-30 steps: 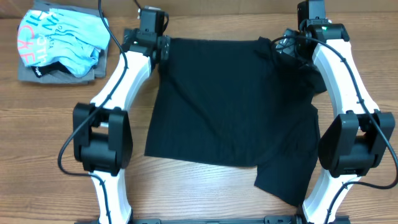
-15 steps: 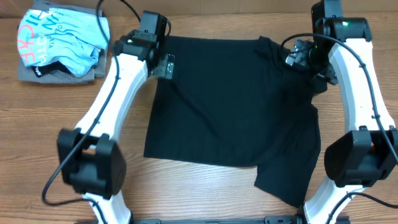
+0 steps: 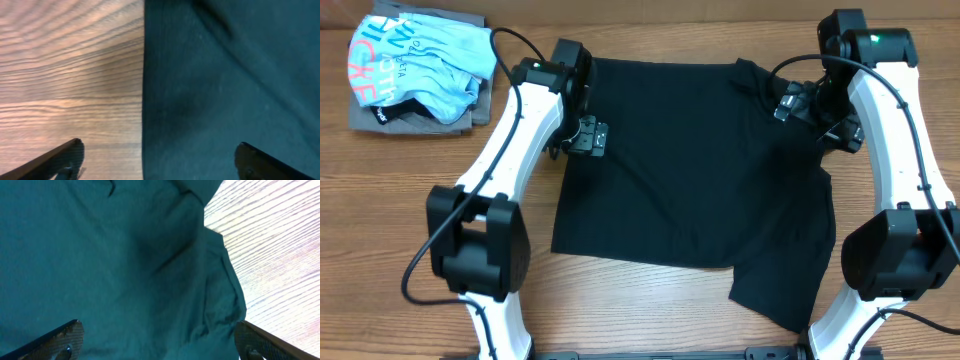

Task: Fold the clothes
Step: 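Lower both grippers onto the shirt's top corners, pressing it flat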

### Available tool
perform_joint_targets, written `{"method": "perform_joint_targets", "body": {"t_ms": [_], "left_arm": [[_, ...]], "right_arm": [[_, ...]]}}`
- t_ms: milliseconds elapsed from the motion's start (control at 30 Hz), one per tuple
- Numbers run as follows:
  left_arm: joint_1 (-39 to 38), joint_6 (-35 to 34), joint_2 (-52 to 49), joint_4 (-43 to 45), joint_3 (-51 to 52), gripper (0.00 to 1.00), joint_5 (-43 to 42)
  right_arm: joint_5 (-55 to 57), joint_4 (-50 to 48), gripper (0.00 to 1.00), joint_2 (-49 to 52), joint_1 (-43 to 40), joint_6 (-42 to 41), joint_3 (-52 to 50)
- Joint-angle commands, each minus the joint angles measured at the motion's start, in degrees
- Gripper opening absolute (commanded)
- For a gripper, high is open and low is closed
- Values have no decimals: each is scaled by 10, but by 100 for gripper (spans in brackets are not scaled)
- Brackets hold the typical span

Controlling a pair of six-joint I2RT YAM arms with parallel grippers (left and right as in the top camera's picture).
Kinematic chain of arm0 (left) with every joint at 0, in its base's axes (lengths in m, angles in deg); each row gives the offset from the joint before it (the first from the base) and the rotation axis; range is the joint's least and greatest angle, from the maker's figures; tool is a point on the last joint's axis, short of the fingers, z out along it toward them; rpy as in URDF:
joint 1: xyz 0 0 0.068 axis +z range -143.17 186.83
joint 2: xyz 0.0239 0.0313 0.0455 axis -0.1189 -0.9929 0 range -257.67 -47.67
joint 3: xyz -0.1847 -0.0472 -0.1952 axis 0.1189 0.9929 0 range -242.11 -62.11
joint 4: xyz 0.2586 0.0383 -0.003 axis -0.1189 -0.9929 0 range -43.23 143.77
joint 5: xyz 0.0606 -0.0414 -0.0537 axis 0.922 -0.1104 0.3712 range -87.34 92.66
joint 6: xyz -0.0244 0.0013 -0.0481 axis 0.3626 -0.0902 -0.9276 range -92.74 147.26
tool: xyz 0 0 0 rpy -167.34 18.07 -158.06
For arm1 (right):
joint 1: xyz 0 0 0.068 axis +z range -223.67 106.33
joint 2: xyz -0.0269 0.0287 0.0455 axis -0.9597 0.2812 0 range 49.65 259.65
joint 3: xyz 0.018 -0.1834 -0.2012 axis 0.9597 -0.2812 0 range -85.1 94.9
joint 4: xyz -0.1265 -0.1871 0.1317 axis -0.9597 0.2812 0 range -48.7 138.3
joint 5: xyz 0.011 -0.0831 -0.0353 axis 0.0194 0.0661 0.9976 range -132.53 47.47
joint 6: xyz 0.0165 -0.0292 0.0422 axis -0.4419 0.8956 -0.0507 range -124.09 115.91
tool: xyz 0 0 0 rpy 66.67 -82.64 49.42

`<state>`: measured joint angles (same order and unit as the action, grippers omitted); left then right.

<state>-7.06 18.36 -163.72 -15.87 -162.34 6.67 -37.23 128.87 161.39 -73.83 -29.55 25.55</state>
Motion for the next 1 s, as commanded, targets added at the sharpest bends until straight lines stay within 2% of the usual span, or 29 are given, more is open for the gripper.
{"method": "perform_joint_targets", "body": {"t_ms": [0,33,67,133,200,233,300,333,367,467,667,867,967], "left_arm": [[15,-11,-49,8,2,83,-42],[15,-1,-58,10,2,75,-54],[15,9,-65,12,2,72,-64],[14,31,-75,20,2,68,-86],[11,51,-83,28,2,58,-101],[10,52,-86,32,2,52,-102],[9,51,-90,37,2,30,-103],[7,51,-92,40,2,11,-107],[7,52,-93,42,3,4,-112],[7,53,-93,49,8,4,-114],[7,51,-93,65,36,4,-115],[9,46,-93,94,88,4,-115],[9,37,-93,102,99,4,-115]], "right_arm": [[13,-5,100,-10,-20,-1,4],[17,-5,100,-10,-26,-2,0],[19,-7,100,-10,-31,-2,-4],[19,-12,82,-10,-40,-2,-18],[19,-20,54,-10,-49,-2,-35],[19,-24,44,-10,-52,-2,-44],[19,-36,33,-10,-56,-2,-65],[19,-50,31,-10,-57,-2,-87],[18,-62,26,-10,-57,-2,-101],[9,-92,21,-10,-57,-2,-139],[4,-151,26,-9,-61,-46,-218],[-17,-177,26,-9,-75,-52,-263],[-20,-181,22,-9,-82,-52,-279]]}}
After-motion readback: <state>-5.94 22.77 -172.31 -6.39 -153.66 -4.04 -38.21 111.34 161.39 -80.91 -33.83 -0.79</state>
